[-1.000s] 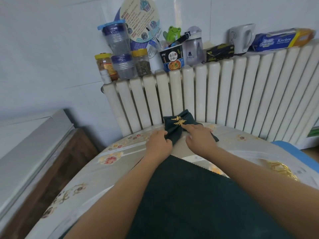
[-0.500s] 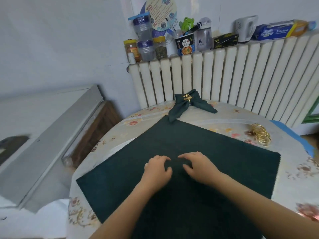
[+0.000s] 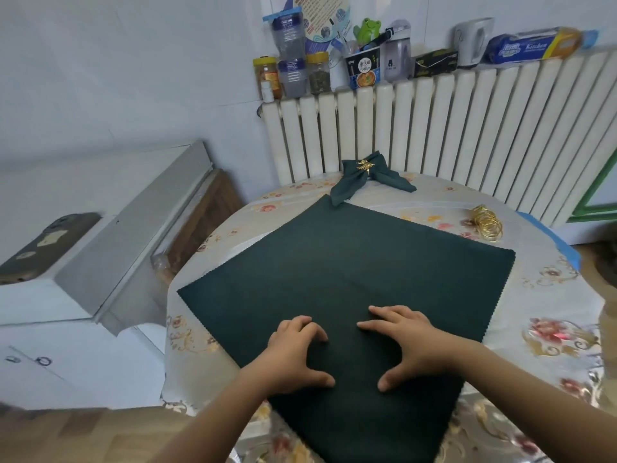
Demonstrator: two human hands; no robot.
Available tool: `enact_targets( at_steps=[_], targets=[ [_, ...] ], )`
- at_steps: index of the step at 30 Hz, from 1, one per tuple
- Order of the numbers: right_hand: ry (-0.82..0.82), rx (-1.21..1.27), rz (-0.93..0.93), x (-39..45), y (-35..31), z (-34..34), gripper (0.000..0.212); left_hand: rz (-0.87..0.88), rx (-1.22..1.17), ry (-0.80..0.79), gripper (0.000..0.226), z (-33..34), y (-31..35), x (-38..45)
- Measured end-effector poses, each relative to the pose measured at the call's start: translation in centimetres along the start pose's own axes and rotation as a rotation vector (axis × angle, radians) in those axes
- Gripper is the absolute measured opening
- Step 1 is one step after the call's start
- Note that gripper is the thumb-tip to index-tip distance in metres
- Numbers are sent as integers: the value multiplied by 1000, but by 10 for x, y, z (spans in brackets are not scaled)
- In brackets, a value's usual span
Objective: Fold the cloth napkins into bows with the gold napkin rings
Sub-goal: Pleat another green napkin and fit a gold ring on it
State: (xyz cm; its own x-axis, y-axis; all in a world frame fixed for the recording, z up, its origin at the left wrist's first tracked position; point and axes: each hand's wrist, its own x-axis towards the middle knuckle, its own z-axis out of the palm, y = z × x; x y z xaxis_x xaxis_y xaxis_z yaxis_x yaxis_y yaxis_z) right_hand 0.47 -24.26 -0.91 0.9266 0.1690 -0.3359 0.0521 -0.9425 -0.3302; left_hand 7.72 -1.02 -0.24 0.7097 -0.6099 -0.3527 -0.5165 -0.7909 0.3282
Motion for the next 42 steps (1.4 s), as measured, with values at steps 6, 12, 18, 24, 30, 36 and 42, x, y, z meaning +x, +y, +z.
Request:
enact_targets(
  at_steps=[6,12,18,24,30,36,42],
  targets=[
    [206,160,7,-2,-6,15,42,-28,-50,107,34,8,5,3],
    [352,288,68,-6,-6,15,20,7,-119,223,11,12,5,3],
    [386,184,206,-14,-1,-3,13,-17,-137,345,17,-4,4,-1],
    [181,178,143,-17,1,-29,11,-8,-53,102,13,-31,3,9],
    [657,-79,103,-4,10,-14,26,32,214,456,39,-12,6,22],
    [276,78,-25,-4,6,1,48,214,-68,213,33,13,0,19],
    [318,206,19,10,3,6,11,168,-191,36,29,-1,-6,24]
  ],
)
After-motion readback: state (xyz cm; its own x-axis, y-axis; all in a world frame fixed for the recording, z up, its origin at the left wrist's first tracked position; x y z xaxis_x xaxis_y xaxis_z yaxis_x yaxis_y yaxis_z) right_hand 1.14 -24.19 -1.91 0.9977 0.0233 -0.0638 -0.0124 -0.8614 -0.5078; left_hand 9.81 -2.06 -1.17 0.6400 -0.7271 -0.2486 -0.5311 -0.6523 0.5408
